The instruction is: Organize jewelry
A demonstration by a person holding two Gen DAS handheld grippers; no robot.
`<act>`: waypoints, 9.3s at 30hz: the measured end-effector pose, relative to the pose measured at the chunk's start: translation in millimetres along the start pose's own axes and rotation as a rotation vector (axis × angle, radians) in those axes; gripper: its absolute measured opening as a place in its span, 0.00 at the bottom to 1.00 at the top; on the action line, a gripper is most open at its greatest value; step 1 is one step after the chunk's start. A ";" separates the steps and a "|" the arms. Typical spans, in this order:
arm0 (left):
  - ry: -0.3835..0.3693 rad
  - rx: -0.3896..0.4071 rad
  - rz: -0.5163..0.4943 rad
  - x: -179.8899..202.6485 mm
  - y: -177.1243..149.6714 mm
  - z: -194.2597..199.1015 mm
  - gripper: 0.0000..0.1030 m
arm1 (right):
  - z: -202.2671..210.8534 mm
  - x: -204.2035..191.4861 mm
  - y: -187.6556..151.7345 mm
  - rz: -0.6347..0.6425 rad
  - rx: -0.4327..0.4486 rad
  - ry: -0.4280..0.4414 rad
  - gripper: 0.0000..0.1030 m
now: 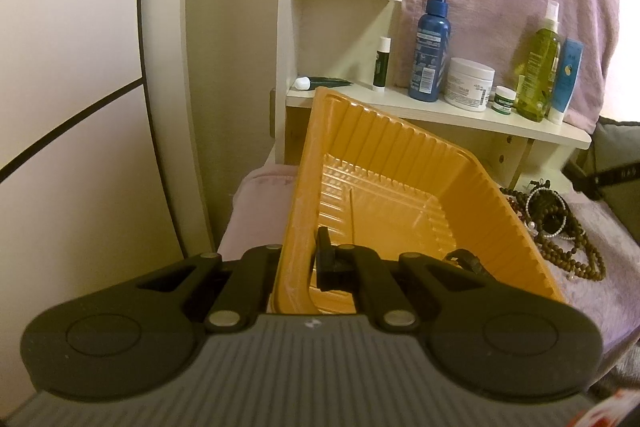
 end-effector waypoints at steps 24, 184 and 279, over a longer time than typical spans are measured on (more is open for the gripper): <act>0.004 -0.012 -0.003 -1.7 -0.6 -1.8 0.04 | -79.1 -168.1 -8.7 0.356 -0.121 0.371 0.19; -0.001 -0.037 -0.002 -2.9 -1.2 -5.3 0.04 | 7.2 -60.5 -41.5 -0.029 0.045 0.041 0.07; -0.004 -0.050 0.003 -7.4 -2.6 -8.7 0.04 | 61.7 -81.6 22.8 -0.040 0.286 0.199 0.03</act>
Point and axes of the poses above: each gripper's, at about its wrist camera, not at the fingertips, and z roughly against the way its jaws point, x to its right, y to its top, the point moved 6 cm from there along -z, roughly the way its jaws point, and after that the axes turned 1 degree about z, right-handed, at the moved point
